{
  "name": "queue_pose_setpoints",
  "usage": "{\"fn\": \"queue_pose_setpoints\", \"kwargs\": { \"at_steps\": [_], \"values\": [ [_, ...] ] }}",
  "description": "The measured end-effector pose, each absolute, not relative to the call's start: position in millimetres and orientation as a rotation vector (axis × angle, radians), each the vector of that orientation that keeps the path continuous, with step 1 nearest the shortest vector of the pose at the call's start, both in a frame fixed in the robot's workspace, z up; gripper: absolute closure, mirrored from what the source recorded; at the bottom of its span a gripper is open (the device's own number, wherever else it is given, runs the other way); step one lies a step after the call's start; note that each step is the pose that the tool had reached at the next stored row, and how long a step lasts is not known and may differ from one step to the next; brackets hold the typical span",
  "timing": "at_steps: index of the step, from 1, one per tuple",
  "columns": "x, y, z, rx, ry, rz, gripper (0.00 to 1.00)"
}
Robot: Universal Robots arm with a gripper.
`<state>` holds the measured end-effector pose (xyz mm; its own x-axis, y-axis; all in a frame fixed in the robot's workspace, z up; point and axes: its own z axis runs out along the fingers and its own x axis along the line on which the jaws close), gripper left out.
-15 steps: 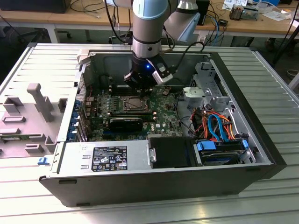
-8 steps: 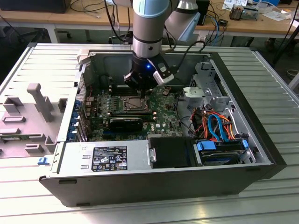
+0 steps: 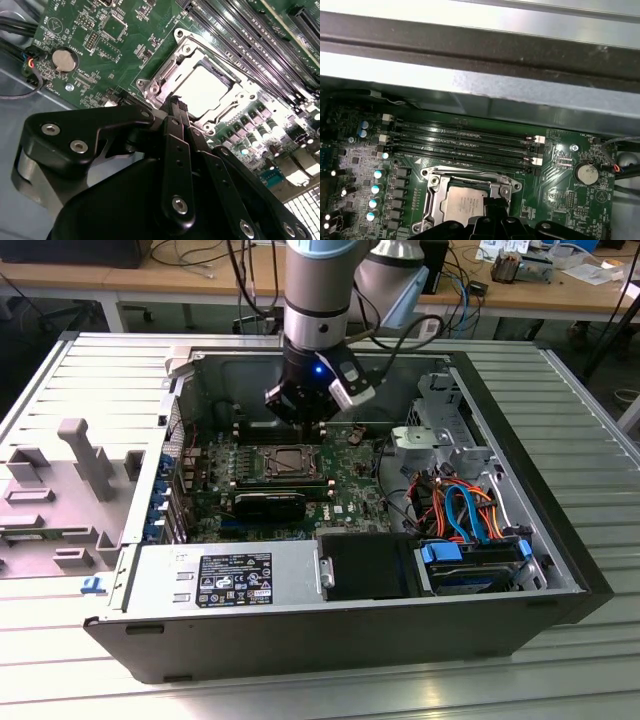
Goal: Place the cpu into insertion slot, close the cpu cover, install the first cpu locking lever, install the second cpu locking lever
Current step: 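Install the first cpu locking lever, then install the second cpu locking lever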
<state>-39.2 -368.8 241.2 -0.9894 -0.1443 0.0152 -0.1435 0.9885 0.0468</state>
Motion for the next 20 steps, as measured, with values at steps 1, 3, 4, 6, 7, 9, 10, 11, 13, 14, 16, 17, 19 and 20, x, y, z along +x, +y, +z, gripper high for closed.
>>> {"fn": "queue_pose_setpoints", "kwargs": {
  "at_steps": [1, 3, 4, 6, 7, 9, 10, 11, 13, 14, 16, 17, 19, 20],
  "values": [
    [-39.2, -368.8, 242.4, 0.225, -3.114, -0.071, 0.89],
    [-39.2, -368.8, 244.7, 0.225, -3.114, -0.071, 0.89],
    [-39.1, -368.8, 245.1, 0.225, -3.114, -0.071, 0.89],
    [-39.1, -368.8, 245.1, 0.225, -3.114, -0.072, 0.89],
    [-39.2, -368.8, 245.3, 0.225, -3.114, -0.071, 0.89],
    [-39.1, -368.8, 245.6, 0.225, -3.114, -0.071, 0.89],
    [-39.1, -368.8, 245.6, 0.225, -3.114, -0.071, 0.89],
    [-39.2, -368.8, 245.7, 0.225, -3.114, -0.071, 0.89],
    [-39.1, -368.8, 245.7, 0.225, -3.114, -0.071, 0.89],
    [-39.1, -368.8, 245.8, 0.225, -3.114, -0.071, 0.89],
    [-39.2, -368.8, 245.9, 0.225, -3.114, -0.071, 0.89],
    [-39.1, -368.8, 246.0, 0.226, -3.114, -0.071, 0.89],
    [-39.2, -369.0, 246.2, 0.225, -3.114, -0.071, 0.89],
    [-39.0, -370.1, 246.1, 0.221, -3.114, -0.071, 0.89]
  ]
}}
